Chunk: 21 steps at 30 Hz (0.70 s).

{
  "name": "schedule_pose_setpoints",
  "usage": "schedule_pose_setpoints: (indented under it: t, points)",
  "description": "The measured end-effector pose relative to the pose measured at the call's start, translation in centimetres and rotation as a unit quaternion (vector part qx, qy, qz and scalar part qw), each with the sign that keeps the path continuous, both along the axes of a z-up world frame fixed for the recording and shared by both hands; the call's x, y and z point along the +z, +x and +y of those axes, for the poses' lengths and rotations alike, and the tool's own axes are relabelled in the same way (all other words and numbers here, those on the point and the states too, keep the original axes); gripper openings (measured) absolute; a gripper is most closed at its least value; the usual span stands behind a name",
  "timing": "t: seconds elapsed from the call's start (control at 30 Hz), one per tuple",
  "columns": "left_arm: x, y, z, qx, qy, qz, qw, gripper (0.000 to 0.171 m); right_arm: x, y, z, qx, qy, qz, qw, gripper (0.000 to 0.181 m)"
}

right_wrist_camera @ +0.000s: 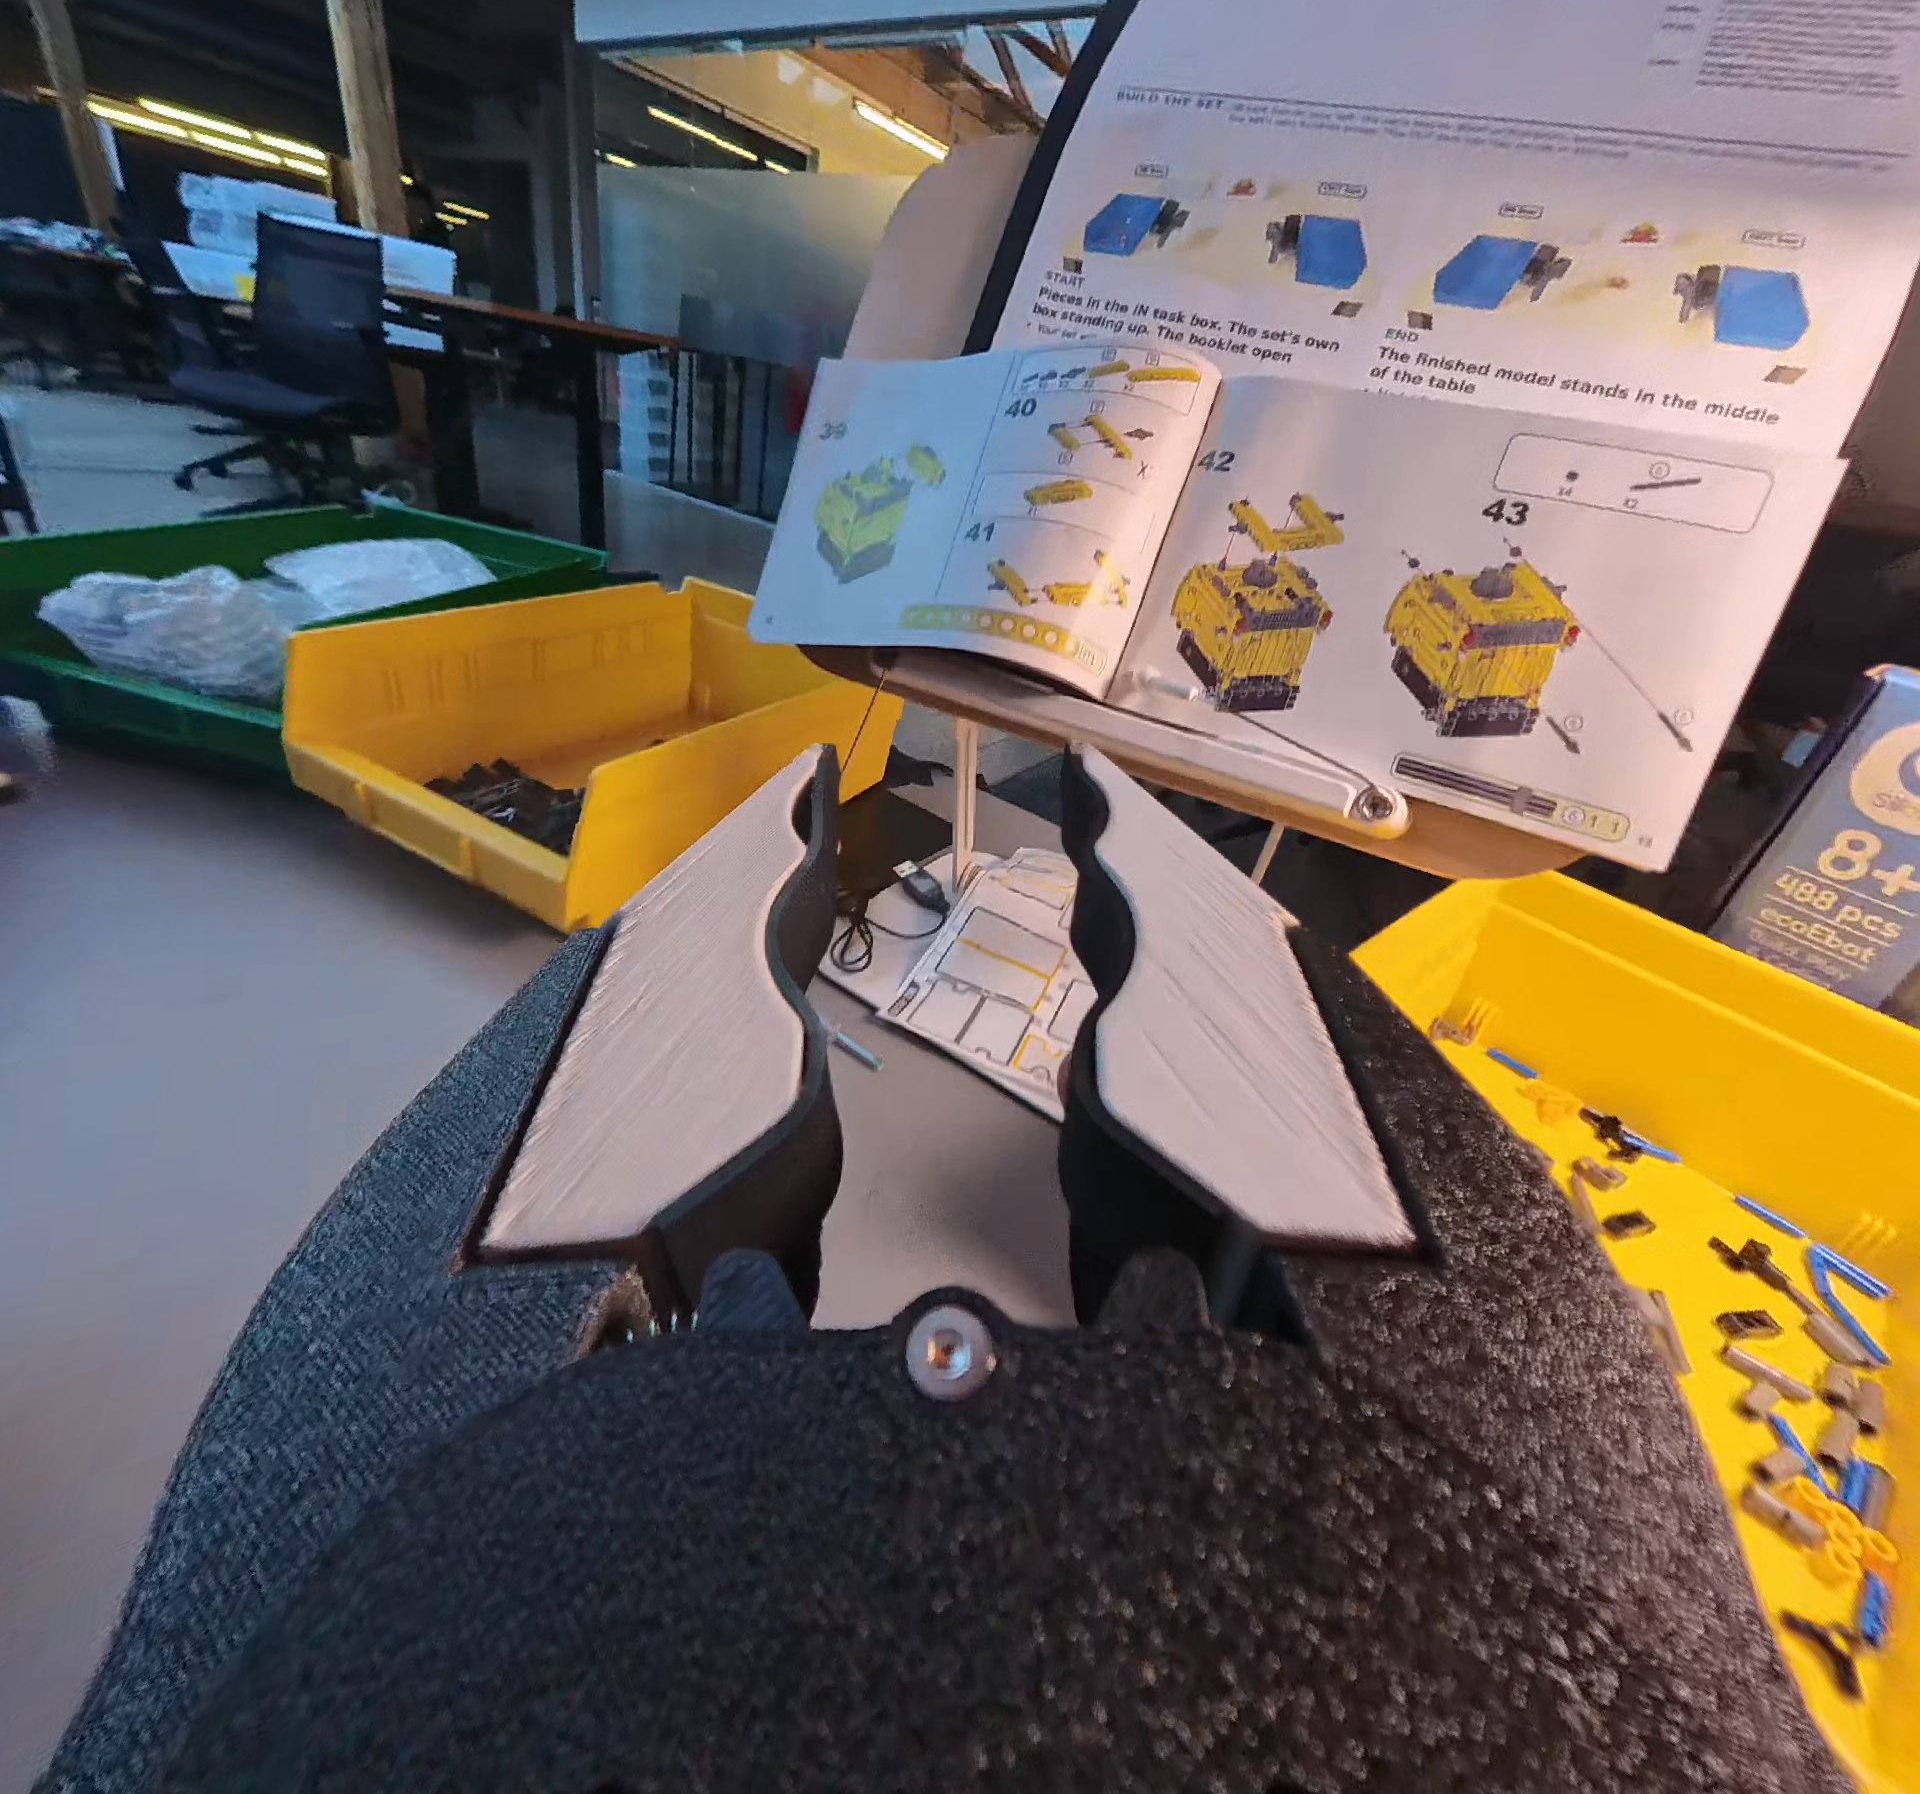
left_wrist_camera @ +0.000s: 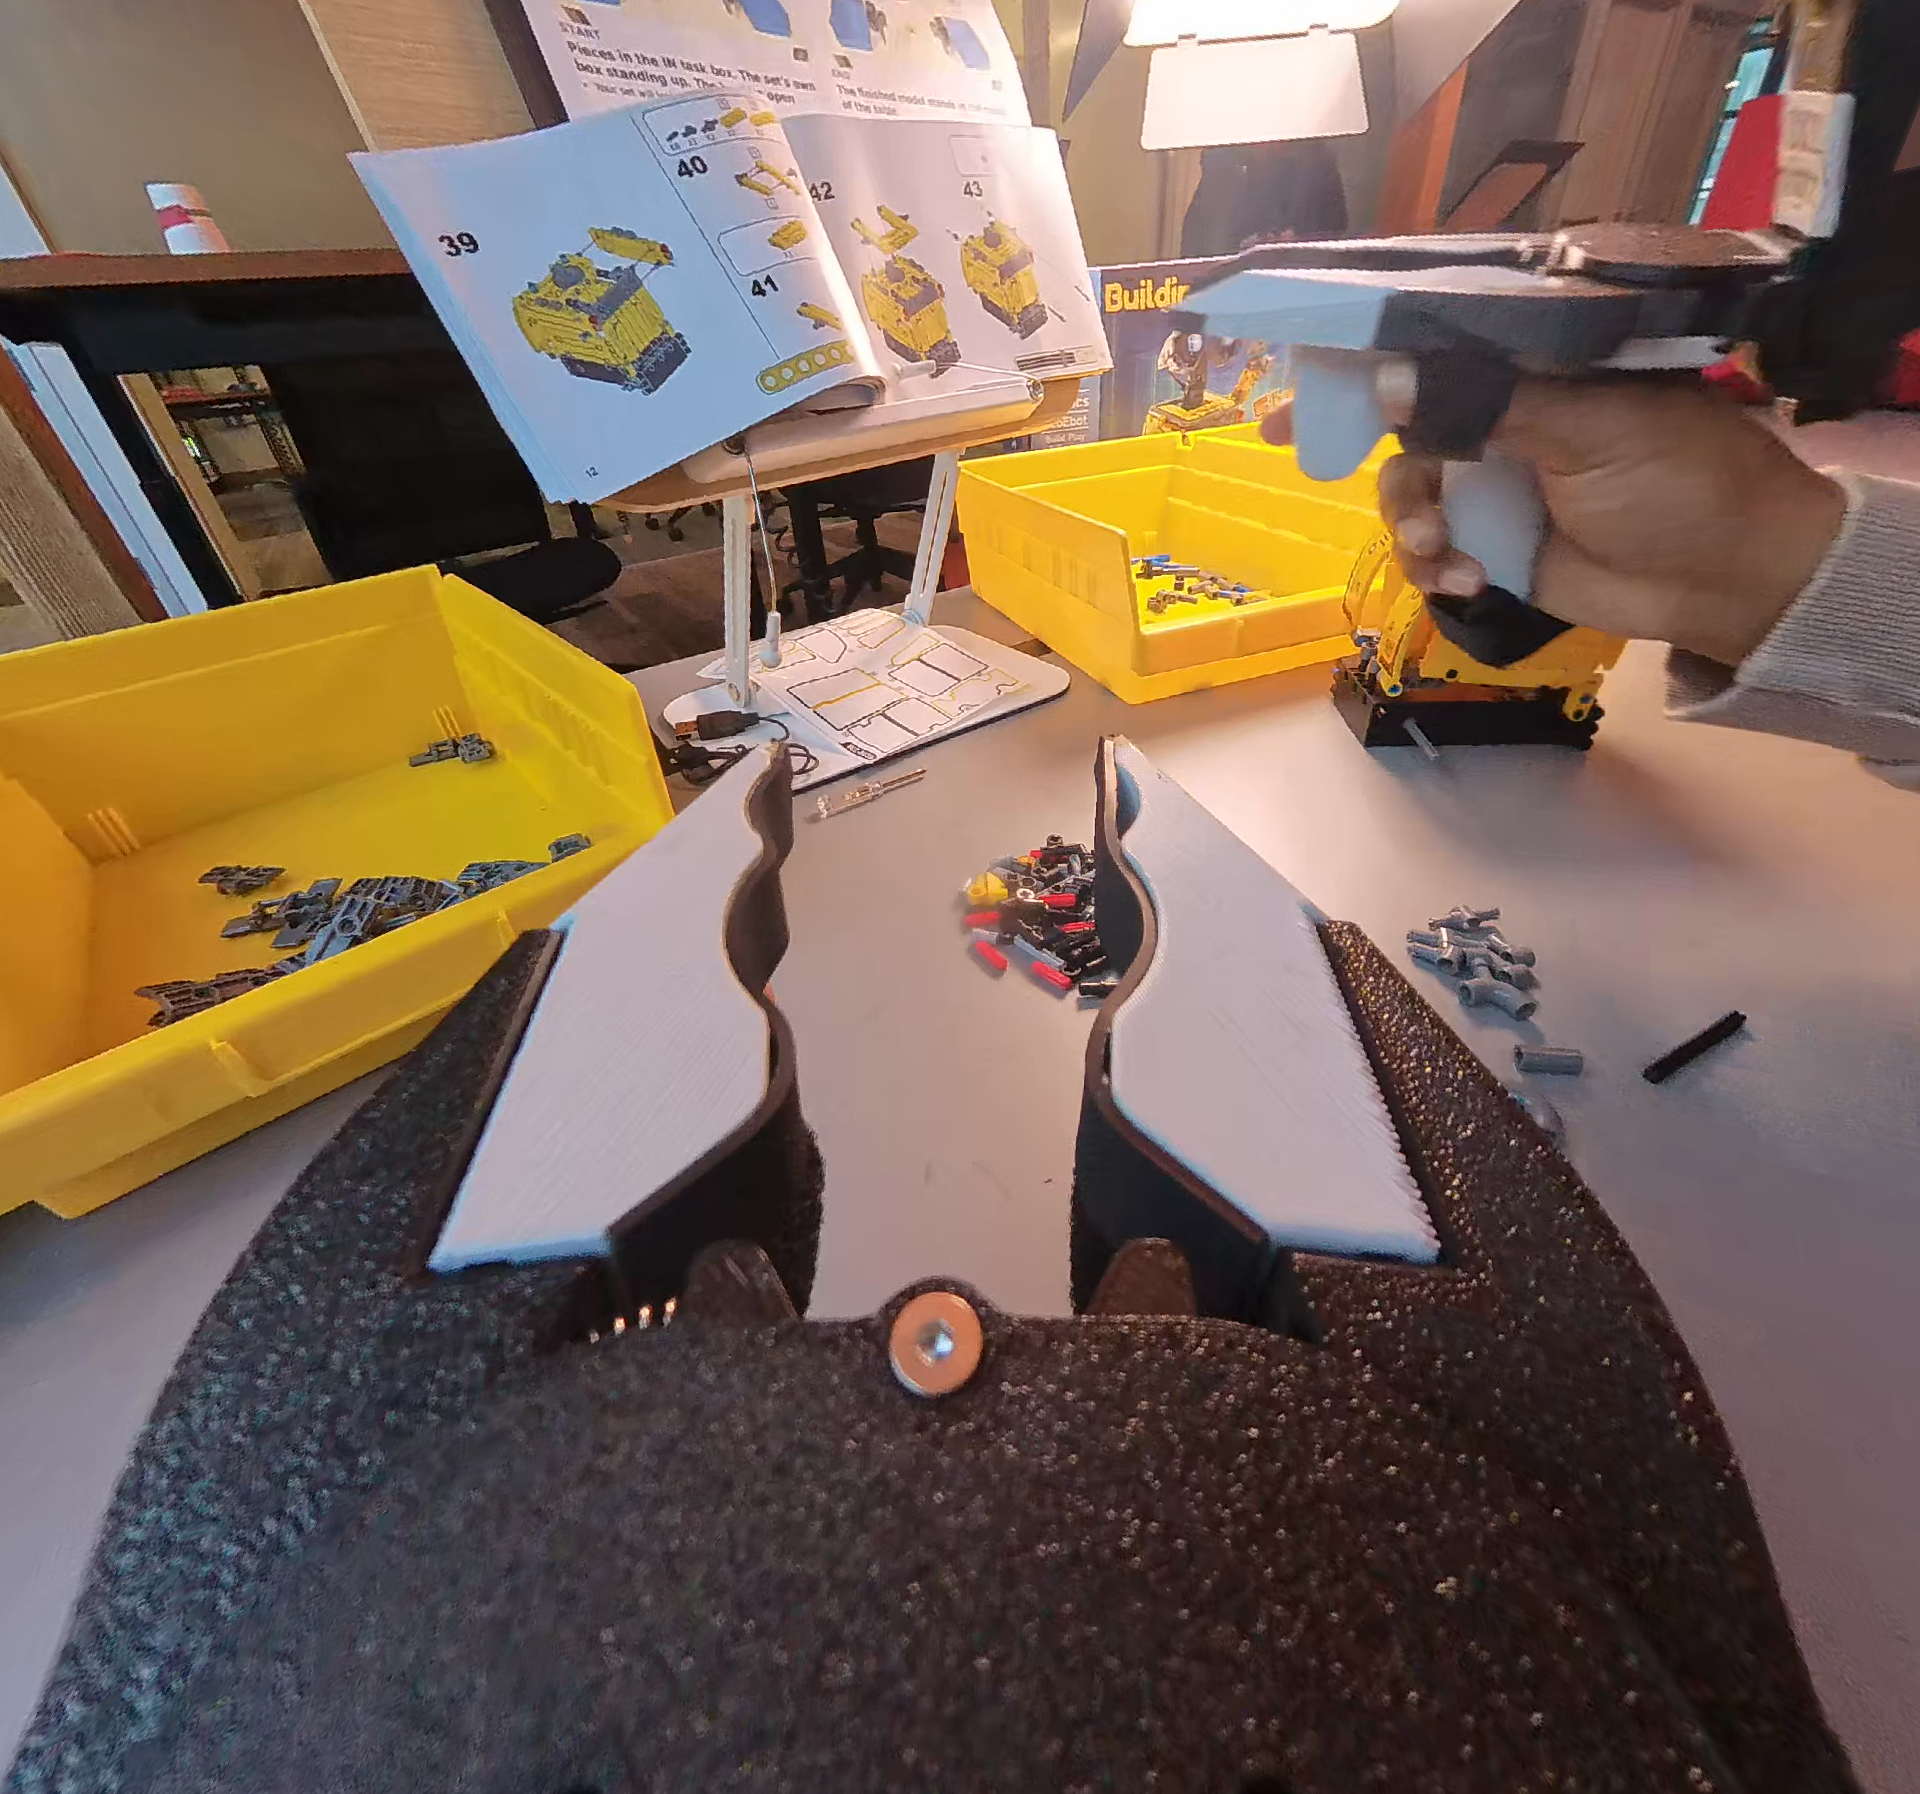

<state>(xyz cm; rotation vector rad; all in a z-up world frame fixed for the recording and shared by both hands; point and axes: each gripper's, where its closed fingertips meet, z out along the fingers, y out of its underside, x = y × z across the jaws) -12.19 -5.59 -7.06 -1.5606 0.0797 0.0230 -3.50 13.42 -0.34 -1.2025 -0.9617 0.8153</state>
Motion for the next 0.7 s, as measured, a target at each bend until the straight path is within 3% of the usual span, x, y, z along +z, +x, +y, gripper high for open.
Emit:
schedule_pose_setpoints:
  t: [0.17, 0.3, 0.5, 0.7]
  points:
    - [0.3, -0.4, -0.2, 0.004, 0.004, -0.008, 1.000, 0.057, 2.9, -4.7, 4.5, -0.041, 0.019, 0.005, 0.999, 0.042]
    - [0.2, -0.7, -0.3, 0.006, 0.001, -0.012, 1.000, 0.057, 3.0, -8.4, 7.5, -0.046, 0.003, -0.013, 0.999, 0.042]
    - [0.0, -1.2, -0.3, 0.012, -0.004, -0.017, 1.000, 0.057, 3.5, -12.3, 8.8, -0.039, 0.007, -0.021, 0.999, 0.041]
    - [-0.3, -1.4, -0.2, 0.015, -0.009, -0.017, 1.000, 0.056, 2.3, -13.2, 9.2, -0.044, 0.001, -0.035, 0.998, 0.041]
